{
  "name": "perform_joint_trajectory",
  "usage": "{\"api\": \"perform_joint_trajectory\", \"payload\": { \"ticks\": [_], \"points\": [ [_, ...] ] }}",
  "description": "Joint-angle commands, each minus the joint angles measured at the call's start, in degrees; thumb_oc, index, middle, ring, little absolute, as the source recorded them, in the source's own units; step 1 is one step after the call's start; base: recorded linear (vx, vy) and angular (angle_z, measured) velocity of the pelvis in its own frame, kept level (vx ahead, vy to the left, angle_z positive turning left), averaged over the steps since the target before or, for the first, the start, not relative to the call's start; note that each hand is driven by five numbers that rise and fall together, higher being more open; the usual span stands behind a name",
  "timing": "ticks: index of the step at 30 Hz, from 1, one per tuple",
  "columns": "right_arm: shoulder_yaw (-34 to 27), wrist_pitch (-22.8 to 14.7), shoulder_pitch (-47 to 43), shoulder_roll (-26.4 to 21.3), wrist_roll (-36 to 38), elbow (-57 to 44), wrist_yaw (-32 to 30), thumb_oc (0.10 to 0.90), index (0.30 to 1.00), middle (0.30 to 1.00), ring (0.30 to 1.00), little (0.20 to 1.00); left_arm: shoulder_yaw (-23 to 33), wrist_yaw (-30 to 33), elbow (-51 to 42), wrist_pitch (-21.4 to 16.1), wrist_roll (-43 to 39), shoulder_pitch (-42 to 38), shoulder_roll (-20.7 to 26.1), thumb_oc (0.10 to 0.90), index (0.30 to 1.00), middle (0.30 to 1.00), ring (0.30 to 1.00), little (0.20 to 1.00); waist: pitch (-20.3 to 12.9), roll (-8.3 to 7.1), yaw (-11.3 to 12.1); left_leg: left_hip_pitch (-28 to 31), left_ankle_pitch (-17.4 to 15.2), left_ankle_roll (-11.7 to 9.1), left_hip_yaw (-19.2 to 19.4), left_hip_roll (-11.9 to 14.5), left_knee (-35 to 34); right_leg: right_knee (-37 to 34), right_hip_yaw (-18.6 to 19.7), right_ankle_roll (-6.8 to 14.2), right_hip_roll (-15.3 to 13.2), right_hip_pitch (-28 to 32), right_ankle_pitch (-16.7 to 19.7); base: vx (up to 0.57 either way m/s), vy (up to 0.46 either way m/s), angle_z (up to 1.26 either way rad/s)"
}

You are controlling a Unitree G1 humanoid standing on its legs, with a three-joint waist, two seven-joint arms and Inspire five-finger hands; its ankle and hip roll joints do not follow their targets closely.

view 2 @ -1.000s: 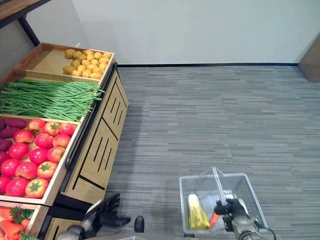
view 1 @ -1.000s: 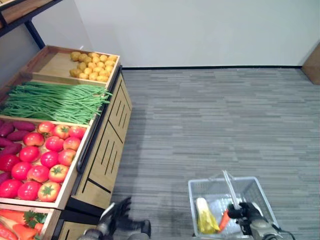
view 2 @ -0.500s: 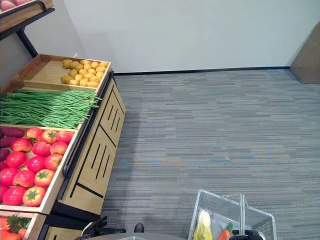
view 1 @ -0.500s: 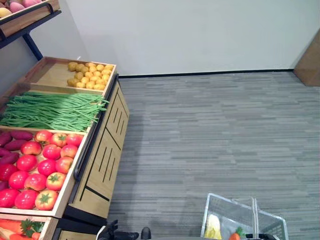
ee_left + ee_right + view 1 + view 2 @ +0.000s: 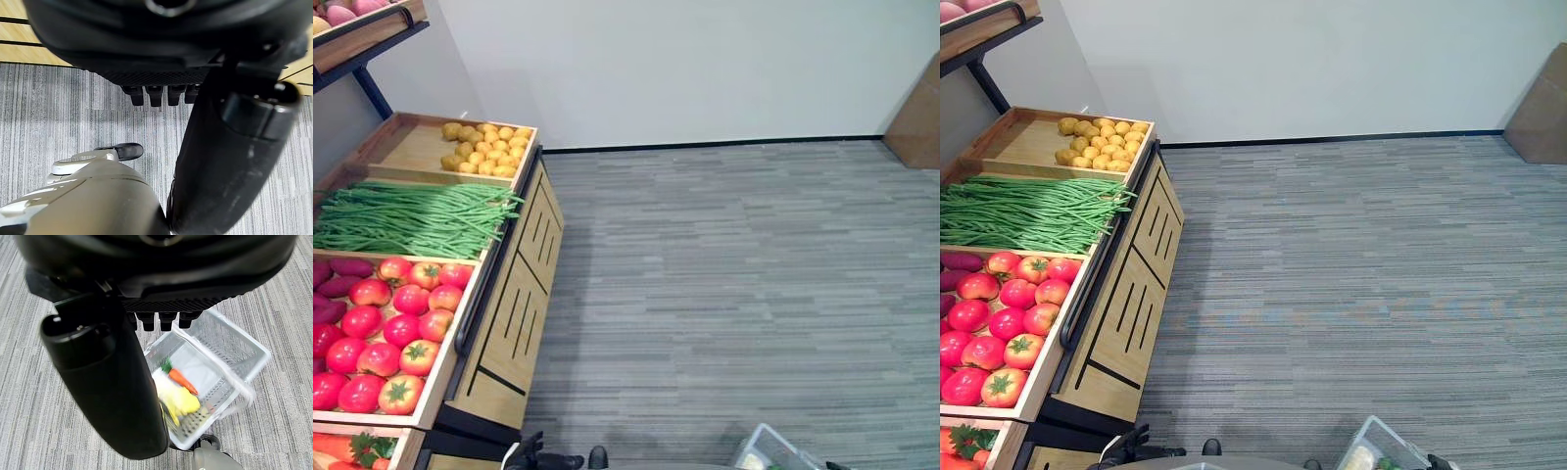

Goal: Get the vegetables into the basket

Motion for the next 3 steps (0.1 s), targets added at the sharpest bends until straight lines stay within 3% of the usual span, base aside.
{"api": "perform_joint_trajectory", "payload": {
  "ticks": [1, 3],
  "points": [
    [0.6, -1.3, -3.0, 0.1, 0.0, 2.0, 0.1, 0.9, 1.0, 1.0, 1.0, 1.0, -0.5, 1.2, 3.0, 0.3, 2.7, 1.2, 3.0, 0.9, 1.0, 1.0, 1.0, 1.0, 0.0, -4.24, 0.9, 1.5, -4.6, -0.8, -0.9, -0.3, 0.1, 0.1, 1.4, 2.0, -2.4, -2.3, 0.8, 0.0, 0.0, 0.0],
    [2.1, -1.2, -2.8, 1.3, -1.0, 1.7, 0.6, 0.9, 1.0, 1.0, 1.0, 1.0, -0.5, 1.2, 3.2, 0.4, 2.9, 1.1, 3.0, 0.9, 1.0, 1.0, 1.0, 1.0, 0.0, -4.4, 0.9, 1.4, -4.5, -0.9, -1.0, -0.2, 0.1, 0.1, 1.4, 1.9, -2.4, -2.3, 0.7, 0.0, 0.0, 0.0]
  ]
}}
